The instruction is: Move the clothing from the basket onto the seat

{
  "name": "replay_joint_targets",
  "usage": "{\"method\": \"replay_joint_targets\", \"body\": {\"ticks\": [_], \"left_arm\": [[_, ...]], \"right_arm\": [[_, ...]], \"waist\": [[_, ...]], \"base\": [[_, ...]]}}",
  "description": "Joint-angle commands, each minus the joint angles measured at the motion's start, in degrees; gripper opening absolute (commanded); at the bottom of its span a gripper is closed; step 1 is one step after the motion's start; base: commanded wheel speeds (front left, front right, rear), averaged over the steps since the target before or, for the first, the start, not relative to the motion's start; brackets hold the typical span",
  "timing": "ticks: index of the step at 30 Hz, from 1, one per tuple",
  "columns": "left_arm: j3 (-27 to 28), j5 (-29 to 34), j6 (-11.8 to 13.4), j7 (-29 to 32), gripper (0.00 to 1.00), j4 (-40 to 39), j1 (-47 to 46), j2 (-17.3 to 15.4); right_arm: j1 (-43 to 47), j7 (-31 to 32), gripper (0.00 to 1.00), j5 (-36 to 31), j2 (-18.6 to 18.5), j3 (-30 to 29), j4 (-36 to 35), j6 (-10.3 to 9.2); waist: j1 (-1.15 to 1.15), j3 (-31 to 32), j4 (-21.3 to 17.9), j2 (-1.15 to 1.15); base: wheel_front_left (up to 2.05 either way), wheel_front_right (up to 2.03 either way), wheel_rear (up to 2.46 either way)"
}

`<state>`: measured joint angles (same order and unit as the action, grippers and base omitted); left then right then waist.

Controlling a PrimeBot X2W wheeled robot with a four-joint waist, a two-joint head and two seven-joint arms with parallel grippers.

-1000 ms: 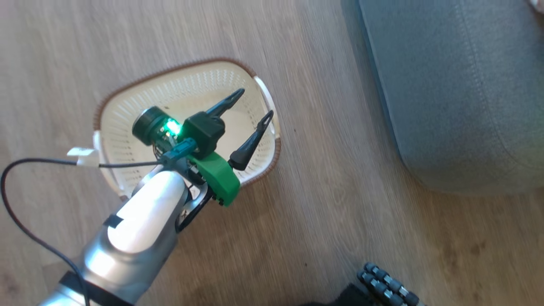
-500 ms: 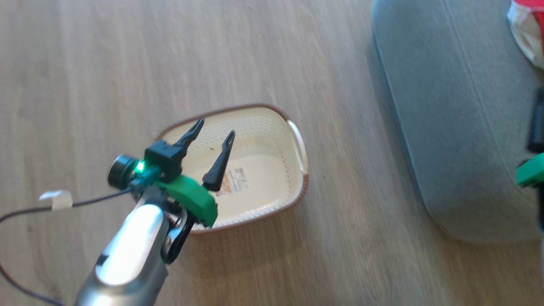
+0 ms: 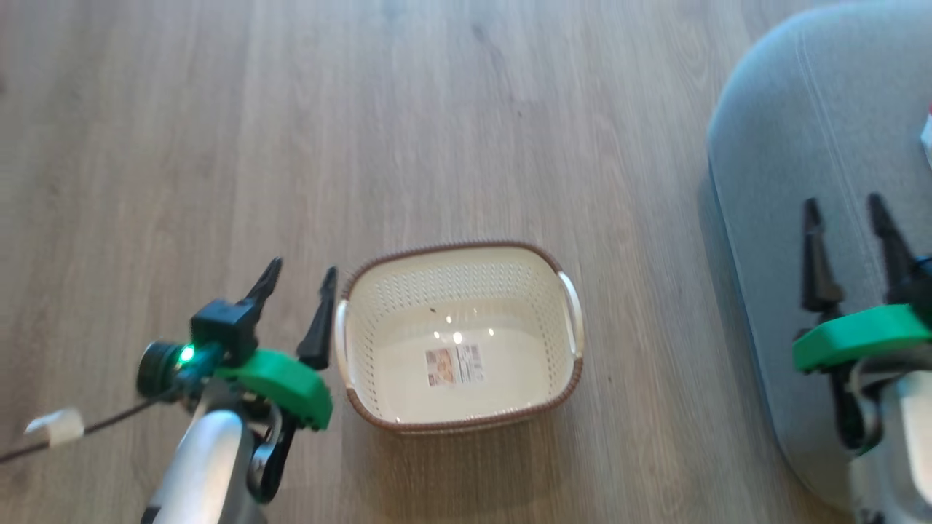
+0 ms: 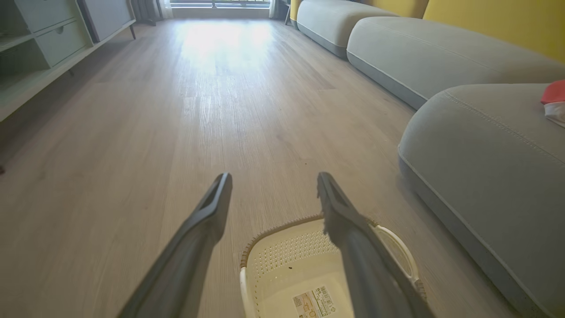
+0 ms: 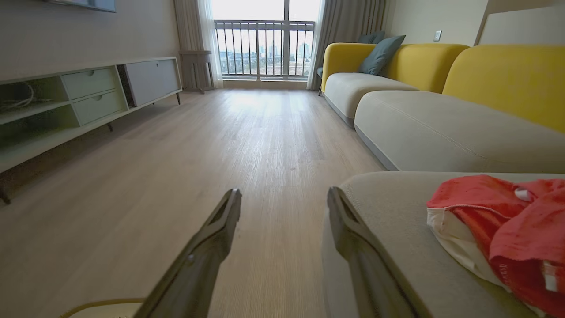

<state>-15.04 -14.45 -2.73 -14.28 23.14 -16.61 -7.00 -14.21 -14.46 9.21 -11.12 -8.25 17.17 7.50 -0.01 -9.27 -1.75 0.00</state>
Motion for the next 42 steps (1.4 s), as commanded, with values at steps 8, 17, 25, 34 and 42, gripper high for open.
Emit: {"method": "replay_joint_targets", "body": {"ticks": [8, 17, 25, 34, 42], "left_arm": [[9.8, 2.9, 0.9, -0.7, 1.0, -3.5, 4.5, 1.2], [15.4, 5.7, 0.2, -0.7, 1.0, -4.6, 9.1, 2.8], [17.6, 7.0, -0.1, -0.7, 1.0, -5.4, 11.2, 3.6], [18.9, 7.3, -0.6, -0.7, 1.0, -6.7, 12.1, 4.0], [19.3, 6.7, -1.4, -0.7, 1.0, -7.8, 11.9, 4.1]], "right_arm": [[2.1, -0.5, 1.0, 1.8, 3.7, 5.8, -1.3, -0.01], [4.0, -0.5, 1.0, 1.0, 5.3, 9.3, 1.2, -0.01], [5.5, -0.5, 1.0, 0.0, 6.0, 10.1, 2.1, -0.01], [5.8, -0.5, 1.0, -0.3, 6.4, 10.2, 2.1, -0.01], [5.7, -0.5, 1.0, -0.5, 6.5, 10.3, 2.2, -0.01]], "waist": [[0.01, 4.9, 2.5, 0.0], [0.01, 7.6, 2.5, 0.0], [0.01, 8.8, 2.7, 0.0], [0.01, 8.6, 2.7, 0.0], [0.01, 8.3, 2.7, 0.0]], "base": [[0.0, 0.0, 0.0], [0.0, 0.0, 0.0], [0.0, 0.0, 0.0], [0.0, 0.0, 0.0], [0.0, 0.0, 0.0]]}}
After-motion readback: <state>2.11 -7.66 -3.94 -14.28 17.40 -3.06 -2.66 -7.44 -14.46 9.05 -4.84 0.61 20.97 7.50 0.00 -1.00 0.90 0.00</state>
